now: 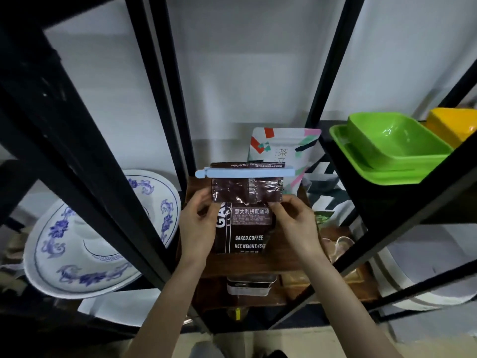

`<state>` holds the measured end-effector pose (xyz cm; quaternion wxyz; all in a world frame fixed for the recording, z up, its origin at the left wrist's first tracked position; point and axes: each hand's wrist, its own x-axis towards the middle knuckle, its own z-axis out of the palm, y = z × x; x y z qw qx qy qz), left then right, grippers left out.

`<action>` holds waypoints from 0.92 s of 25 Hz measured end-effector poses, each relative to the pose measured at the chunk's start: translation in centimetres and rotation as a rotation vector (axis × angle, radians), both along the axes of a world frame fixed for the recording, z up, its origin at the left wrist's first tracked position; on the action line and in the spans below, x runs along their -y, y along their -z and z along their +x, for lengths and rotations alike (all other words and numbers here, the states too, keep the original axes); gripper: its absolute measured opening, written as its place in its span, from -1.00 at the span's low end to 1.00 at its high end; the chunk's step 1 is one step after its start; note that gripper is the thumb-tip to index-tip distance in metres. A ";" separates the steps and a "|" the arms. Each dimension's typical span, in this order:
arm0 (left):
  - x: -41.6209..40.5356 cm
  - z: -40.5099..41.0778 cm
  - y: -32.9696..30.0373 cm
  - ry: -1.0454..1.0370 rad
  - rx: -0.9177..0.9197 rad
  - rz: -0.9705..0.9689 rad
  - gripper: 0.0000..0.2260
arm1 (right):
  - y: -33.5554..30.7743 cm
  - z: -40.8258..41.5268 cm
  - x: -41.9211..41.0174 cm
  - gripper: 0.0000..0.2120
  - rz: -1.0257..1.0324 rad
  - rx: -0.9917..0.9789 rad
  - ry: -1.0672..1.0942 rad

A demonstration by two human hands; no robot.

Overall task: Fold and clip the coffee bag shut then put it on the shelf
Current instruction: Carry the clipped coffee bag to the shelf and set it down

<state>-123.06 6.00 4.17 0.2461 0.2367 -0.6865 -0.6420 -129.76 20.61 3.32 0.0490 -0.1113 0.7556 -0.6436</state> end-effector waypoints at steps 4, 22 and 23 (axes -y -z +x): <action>0.7 -2.4 0.2 -0.170 -0.053 0.049 -0.81 | -0.5 -2.6 2.6 -0.91 -0.015 0.025 -0.043; 3.4 -6.5 0.3 -0.370 -0.050 0.029 -0.73 | -0.4 -6.4 7.3 -0.88 0.079 -0.034 -0.082; 3.4 -6.5 0.3 -0.358 -0.039 0.015 -0.70 | -0.4 -6.3 7.2 -0.84 0.100 -0.046 -0.085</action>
